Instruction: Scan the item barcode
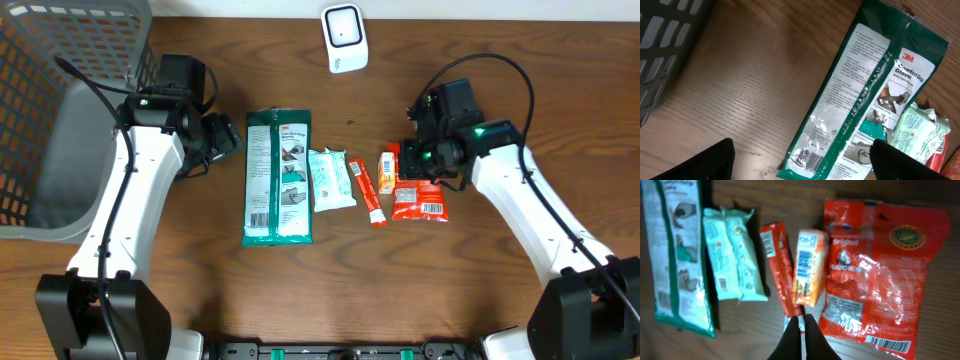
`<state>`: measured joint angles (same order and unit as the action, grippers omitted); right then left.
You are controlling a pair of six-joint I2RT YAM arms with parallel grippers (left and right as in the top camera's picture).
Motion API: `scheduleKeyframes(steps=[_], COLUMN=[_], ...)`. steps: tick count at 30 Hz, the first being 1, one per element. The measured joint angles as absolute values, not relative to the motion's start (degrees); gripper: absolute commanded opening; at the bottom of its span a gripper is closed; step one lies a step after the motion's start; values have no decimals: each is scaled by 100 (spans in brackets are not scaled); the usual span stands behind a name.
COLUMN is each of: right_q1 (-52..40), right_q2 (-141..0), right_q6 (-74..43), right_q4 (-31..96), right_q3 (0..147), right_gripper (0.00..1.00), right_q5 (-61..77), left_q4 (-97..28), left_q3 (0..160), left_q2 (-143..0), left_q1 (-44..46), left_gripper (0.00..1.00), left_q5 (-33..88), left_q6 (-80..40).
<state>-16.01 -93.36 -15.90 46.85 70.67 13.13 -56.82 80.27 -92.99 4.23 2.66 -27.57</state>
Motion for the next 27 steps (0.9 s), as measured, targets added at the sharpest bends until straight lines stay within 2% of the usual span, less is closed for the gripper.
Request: scheduleKeyframes(steps=[14,22,27], right_q1=[-1638,-1638,-1638], right_q2=[-9467,-10422,-10479], right_q6=[-2213,-2239,-2241], right_q4=[4576,4165,4062], right_q3=[7067,7067,7067], right_gripper=[1,1,1], right_q5=[307,624,862], left_q4=[-5682,-5682,-5684], left_q3=[8027,8027,8027], left_q2=[-9299,-9299,-9299], left_q1=[423,423,423], left_gripper=[87,87,87], left_q5=[266,266,266], left_q6=[-2757,-2757,-2755])
